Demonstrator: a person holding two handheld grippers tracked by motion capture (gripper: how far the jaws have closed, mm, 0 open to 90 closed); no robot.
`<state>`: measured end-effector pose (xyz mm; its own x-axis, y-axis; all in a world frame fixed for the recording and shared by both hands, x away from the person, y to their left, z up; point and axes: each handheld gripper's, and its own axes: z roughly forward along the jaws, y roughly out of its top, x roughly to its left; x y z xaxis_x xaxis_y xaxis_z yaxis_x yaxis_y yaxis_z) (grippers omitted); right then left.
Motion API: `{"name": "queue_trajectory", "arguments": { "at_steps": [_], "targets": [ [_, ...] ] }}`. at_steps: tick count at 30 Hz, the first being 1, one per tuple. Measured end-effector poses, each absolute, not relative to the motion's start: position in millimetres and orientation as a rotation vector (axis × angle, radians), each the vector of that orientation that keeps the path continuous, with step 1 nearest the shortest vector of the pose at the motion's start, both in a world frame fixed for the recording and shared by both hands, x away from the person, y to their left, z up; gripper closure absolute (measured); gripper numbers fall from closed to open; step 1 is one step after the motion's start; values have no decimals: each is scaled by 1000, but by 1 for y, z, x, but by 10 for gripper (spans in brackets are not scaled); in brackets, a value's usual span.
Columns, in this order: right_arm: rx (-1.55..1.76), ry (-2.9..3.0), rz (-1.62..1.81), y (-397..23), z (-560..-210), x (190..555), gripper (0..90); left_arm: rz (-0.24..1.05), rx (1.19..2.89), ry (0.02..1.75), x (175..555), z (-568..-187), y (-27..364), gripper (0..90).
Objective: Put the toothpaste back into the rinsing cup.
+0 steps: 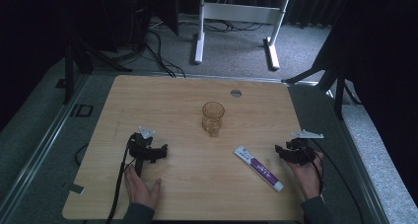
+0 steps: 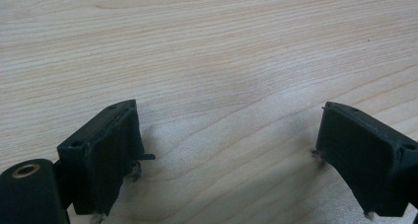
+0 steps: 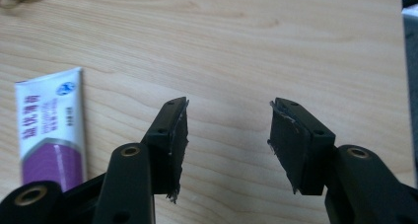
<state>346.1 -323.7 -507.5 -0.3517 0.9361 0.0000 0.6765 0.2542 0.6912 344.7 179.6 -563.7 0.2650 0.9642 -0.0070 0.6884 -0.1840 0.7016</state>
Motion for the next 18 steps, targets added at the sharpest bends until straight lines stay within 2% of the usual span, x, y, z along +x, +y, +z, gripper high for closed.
{"name": "queue_trajectory", "arguments": {
  "at_steps": [18],
  "targets": [
    [1352,2160,824,-316,-476,334,496,602,1947,1490,345,-564,180,97]
  ]
}}
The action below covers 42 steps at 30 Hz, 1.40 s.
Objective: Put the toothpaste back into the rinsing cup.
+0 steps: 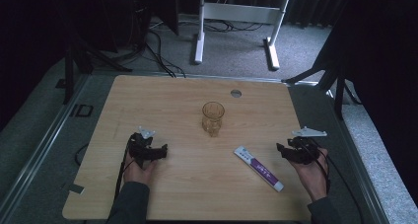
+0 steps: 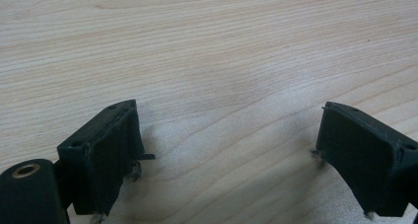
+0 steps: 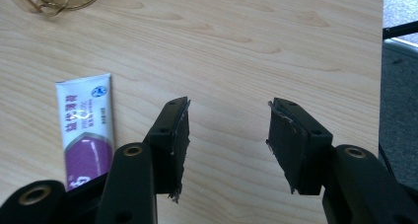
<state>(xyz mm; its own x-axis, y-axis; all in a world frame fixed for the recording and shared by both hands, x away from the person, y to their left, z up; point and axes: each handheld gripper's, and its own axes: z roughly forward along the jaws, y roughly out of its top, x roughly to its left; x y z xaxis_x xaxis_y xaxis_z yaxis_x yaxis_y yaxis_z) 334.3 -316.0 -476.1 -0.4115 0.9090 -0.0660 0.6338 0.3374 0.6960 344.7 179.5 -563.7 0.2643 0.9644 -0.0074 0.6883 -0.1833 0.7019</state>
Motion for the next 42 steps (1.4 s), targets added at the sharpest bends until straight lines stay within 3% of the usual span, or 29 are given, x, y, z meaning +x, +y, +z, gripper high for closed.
{"name": "queue_trajectory", "arguments": {
  "at_steps": [23,42],
  "targets": [
    [1291,2322,751,-301,-454,331,542,606,1940,1501,344,-564,178,97],
    [1312,2466,704,-289,-460,342,563,606,1941,1500,344,-564,178,97]
  ]
}}
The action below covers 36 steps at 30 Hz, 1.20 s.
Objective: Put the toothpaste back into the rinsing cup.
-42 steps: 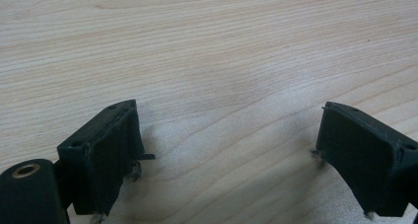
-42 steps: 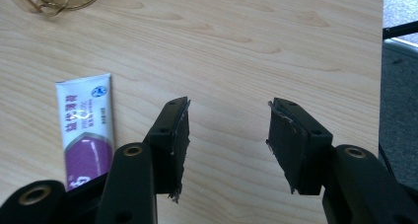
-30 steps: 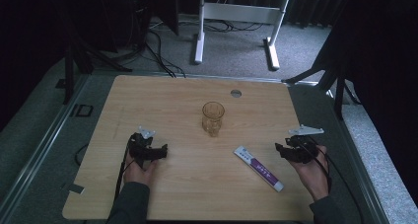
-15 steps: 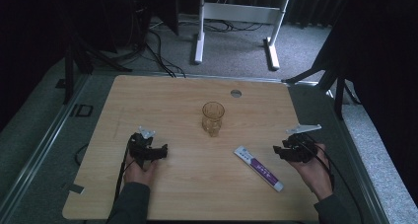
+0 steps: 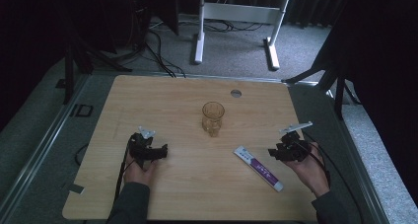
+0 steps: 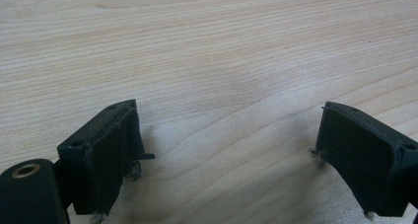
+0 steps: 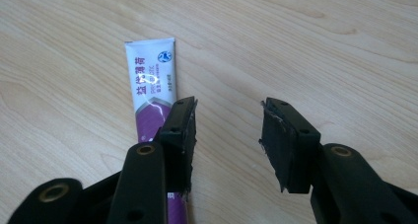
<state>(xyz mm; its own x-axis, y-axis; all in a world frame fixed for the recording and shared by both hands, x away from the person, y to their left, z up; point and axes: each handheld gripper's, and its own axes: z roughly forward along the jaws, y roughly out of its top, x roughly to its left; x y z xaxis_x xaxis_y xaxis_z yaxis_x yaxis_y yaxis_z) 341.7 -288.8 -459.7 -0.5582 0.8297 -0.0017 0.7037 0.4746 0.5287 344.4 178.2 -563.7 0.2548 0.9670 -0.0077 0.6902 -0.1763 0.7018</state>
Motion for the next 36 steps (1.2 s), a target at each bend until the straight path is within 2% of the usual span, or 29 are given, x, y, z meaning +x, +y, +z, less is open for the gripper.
{"name": "queue_trajectory", "arguments": {
  "at_steps": [36],
  "targets": [
    [1228,2627,555,-262,-462,352,540,606,1947,1499,344,-563,177,98]
  ]
}}
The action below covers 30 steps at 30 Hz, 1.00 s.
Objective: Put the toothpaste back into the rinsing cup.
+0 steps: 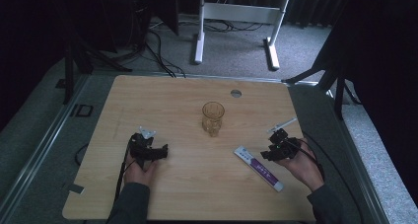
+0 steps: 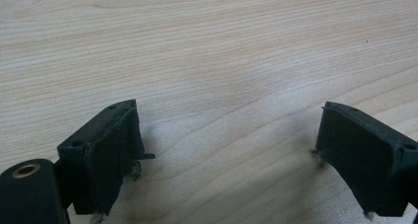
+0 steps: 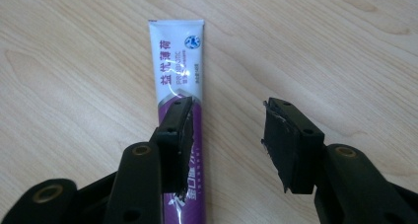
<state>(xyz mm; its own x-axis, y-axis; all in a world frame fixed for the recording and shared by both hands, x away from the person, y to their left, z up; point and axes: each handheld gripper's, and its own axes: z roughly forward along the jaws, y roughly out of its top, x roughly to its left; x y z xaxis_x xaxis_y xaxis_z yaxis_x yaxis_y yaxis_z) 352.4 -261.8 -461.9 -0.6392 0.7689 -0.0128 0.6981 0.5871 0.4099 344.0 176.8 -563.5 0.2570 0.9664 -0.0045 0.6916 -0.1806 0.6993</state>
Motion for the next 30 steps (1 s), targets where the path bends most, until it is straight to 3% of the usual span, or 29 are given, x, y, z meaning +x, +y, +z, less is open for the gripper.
{"name": "queue_trajectory", "arguments": {
  "at_steps": [30],
  "targets": [
    [1158,2731,429,-243,-467,358,515,603,1947,1494,344,-564,175,97]
  ]
}}
